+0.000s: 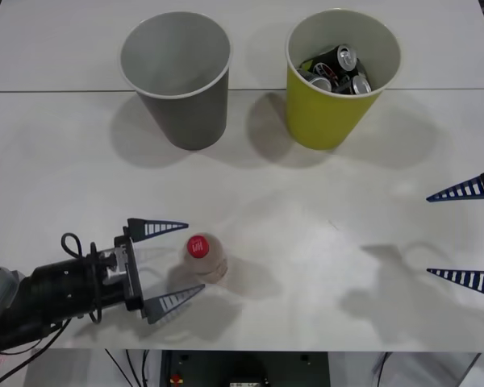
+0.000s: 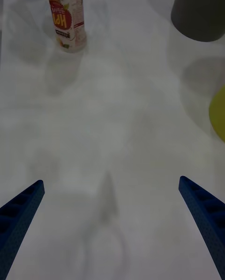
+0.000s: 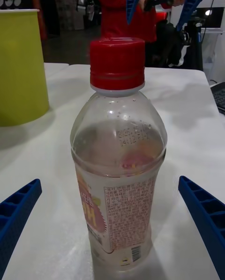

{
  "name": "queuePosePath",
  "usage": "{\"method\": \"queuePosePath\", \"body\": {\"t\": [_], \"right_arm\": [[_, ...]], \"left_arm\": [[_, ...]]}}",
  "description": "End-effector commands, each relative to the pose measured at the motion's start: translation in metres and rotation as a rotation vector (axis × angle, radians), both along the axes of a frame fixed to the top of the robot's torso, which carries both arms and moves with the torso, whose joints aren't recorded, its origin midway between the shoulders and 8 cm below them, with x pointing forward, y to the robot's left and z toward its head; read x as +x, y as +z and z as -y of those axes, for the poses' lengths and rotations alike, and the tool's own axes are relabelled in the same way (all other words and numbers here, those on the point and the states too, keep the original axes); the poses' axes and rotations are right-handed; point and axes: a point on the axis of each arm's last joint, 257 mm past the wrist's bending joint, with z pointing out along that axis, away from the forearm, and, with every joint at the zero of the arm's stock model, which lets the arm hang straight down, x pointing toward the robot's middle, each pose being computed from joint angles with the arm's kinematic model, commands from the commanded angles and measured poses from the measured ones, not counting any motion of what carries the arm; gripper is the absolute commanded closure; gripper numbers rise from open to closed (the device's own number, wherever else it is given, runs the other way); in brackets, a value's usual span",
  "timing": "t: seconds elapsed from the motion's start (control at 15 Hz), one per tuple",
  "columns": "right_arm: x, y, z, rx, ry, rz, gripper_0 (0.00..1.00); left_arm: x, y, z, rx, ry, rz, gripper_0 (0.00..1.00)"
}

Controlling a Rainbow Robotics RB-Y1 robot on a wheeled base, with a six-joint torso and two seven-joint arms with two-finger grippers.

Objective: Put the can into the green bin and the plastic bottle into the gray bin

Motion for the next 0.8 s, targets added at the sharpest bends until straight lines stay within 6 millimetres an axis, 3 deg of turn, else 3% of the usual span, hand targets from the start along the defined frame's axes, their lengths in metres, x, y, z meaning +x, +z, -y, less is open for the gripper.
{"method": "queuePosePath", "body": {"t": [0.07, 0.8], "right_arm": [[0.000, 0.000, 0.000, 0.000, 0.000, 0.000, 0.00], [0.000, 0.000, 0.000, 0.000, 0.000, 0.000, 0.00]], "left_arm": [[0.001, -0.003, 0.011, 0.002, -0.005, 0.004, 0.00], [0.017, -0.008, 0.050, 0.022, -0.023, 0.019, 0.00]]}}
